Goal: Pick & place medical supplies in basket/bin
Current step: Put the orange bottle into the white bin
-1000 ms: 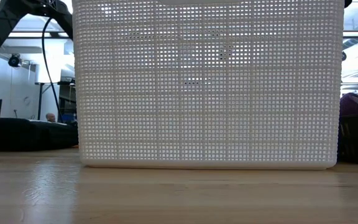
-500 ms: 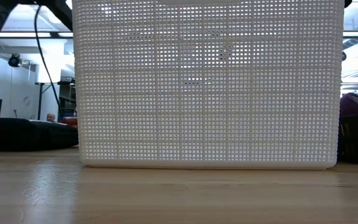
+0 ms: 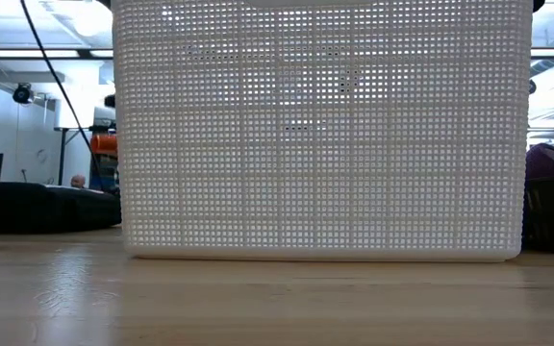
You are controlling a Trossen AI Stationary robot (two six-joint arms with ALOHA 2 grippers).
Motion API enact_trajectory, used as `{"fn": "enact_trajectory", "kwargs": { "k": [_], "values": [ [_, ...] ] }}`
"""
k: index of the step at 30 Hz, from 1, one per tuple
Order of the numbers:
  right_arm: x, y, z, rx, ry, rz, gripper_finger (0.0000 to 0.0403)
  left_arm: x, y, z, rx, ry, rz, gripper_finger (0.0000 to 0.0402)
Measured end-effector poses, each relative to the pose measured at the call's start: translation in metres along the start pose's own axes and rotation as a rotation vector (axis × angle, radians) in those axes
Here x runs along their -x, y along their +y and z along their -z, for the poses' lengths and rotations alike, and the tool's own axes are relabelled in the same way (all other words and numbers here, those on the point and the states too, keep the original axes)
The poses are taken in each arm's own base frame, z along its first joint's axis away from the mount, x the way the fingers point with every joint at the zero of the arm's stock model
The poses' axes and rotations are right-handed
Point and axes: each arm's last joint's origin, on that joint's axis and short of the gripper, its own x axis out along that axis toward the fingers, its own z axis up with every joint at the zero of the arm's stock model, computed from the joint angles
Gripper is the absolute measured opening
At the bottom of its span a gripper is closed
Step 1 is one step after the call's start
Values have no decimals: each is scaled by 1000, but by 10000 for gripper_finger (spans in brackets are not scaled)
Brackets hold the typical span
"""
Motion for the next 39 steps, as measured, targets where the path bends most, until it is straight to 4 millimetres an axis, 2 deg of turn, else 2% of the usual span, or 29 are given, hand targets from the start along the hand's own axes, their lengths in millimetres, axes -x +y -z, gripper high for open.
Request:
{"fn": "enact_trajectory", "kwargs": {
  "k": [6, 12, 21, 31, 39],
  "values": [
    [0, 0, 0, 0, 0, 0, 8, 28, -39, 43, -17, -70, 16, 101],
    [0, 0, 0, 0, 0, 0, 8, 40, -76, 94, -12, -54, 38, 101],
    [0, 0, 0, 0, 0, 0, 8, 42, -133, 156, -46, -35, 51, 101],
    [0, 0, 0, 0, 0, 0, 8, 50, -170, 215, 5, -53, 123, 102],
    [0, 0, 0, 0, 0, 0, 8, 41, -198, 248, 12, 11, 112, 102]
  ]
}}
